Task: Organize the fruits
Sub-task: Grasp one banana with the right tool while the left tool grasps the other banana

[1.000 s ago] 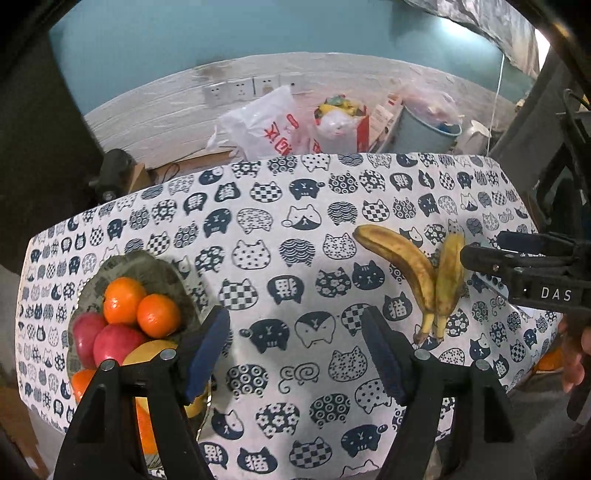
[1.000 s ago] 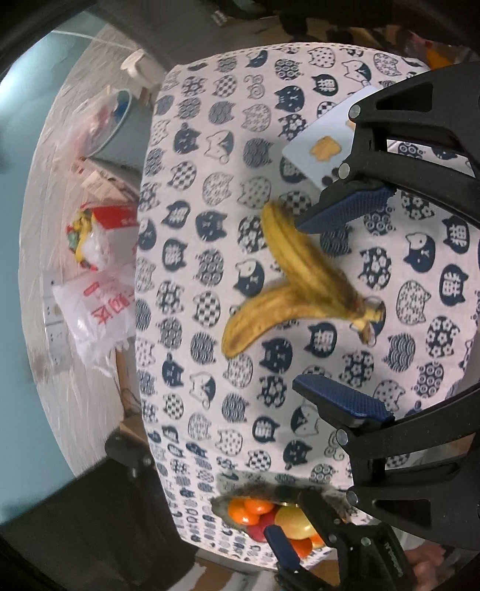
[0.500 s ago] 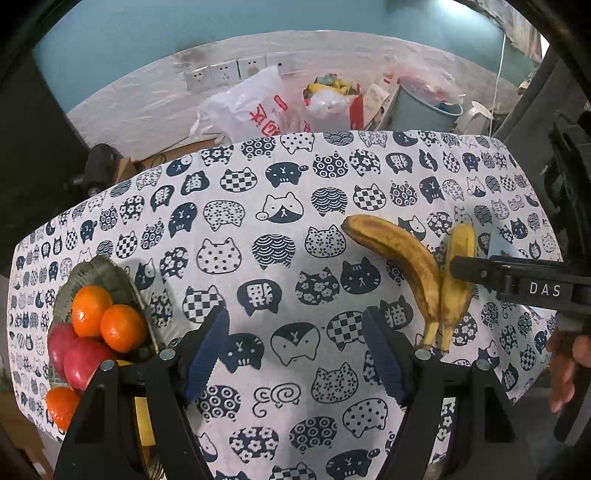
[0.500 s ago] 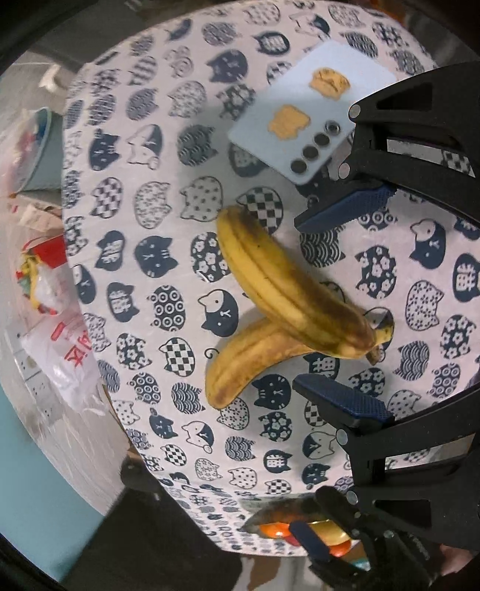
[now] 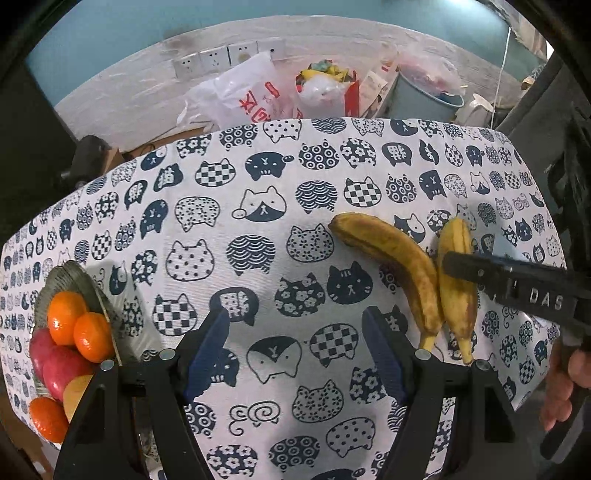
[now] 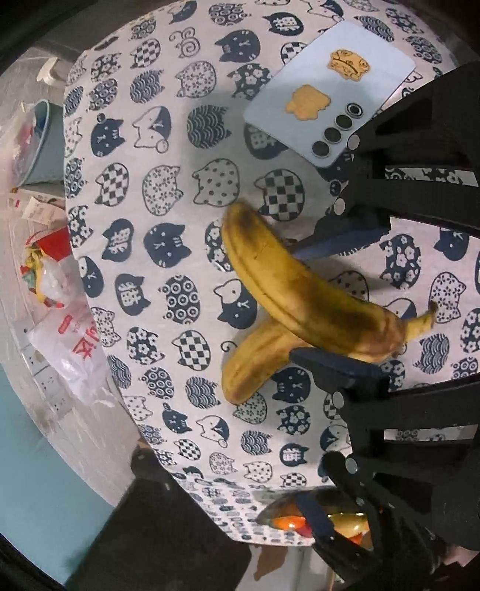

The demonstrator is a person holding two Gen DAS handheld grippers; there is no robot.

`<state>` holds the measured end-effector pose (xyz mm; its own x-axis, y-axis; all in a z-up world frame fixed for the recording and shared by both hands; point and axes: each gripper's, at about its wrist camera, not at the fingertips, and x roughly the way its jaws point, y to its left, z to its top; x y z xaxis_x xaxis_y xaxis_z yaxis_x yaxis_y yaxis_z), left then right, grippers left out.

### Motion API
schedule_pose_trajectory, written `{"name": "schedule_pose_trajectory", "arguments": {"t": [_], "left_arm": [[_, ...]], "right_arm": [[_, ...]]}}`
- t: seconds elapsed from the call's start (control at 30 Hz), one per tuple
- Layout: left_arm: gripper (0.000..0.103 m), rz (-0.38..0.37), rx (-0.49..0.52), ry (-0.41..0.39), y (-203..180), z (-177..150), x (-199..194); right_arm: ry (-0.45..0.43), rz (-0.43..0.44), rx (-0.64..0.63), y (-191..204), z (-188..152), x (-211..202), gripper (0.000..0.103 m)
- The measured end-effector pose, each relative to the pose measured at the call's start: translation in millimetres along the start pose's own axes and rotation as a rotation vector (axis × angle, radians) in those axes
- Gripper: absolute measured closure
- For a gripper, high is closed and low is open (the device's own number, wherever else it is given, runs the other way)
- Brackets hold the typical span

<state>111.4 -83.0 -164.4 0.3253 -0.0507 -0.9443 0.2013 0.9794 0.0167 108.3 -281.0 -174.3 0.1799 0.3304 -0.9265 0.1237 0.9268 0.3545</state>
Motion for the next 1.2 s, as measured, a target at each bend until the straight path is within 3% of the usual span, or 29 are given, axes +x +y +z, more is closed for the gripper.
{"name": "schedule_pose_trajectory", "arguments": {"t": [0.23, 0.4, 0.47, 0.83, 0.93, 1.1, 1.2], "left_arm": [[0.027, -0.023, -0.012, 0.016, -8, 6, 5], [0.025, -0.042, -0.03, 0.027, -10, 9, 7], [0.025, -0.056, -0.046, 0.035, -10, 11, 9], [0.022, -0.181, -0.207, 0.084, -16, 27, 25], [0.022, -0.203, -0.237, 0.096, -20, 30, 28], [0.022, -0.213, -0.268, 0.121, -25, 32, 38], [0.022, -0.215, -0.292, 0.127, -28, 33, 45]], "right_arm": [[0.052, 0.032, 0.062, -12, -6, 15, 0.053], [0.026, 0.034, 0.056, -14, -4, 11, 0.063], [0.011, 0.002, 0.021, -12, -3, 7, 0.069], [-0.05, -0.327, -0.373, 20, -2, 1, 0.07], [-0.041, -0.316, -0.366, 16, -2, 5, 0.07], [-0.021, -0.198, -0.248, -4, 5, -4, 0.07], [-0.044, -0.188, -0.206, -13, 7, -20, 0.063]]}}
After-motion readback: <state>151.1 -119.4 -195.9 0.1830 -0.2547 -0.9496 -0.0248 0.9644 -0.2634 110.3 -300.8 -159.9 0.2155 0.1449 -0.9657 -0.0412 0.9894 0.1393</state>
